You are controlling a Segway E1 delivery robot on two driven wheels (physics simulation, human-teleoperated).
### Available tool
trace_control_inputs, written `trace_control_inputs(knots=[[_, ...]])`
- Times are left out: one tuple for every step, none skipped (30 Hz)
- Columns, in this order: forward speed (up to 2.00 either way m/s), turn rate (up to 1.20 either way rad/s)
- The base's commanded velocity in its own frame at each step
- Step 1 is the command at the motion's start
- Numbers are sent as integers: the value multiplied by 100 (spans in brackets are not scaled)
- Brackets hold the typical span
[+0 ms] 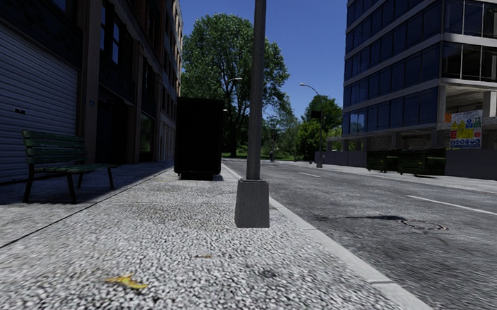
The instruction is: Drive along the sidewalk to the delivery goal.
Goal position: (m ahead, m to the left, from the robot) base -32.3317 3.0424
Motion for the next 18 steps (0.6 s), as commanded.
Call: trace_control_inputs(knots=[[0,0],[0,0],[0,0],[0,0],[0,0],[0,0],[0,0],[0,0],[0,0],[0,0],[0,0],[0,0],[0,0],[0,0],[0,0],[0,0],[0,0],[0,0]])
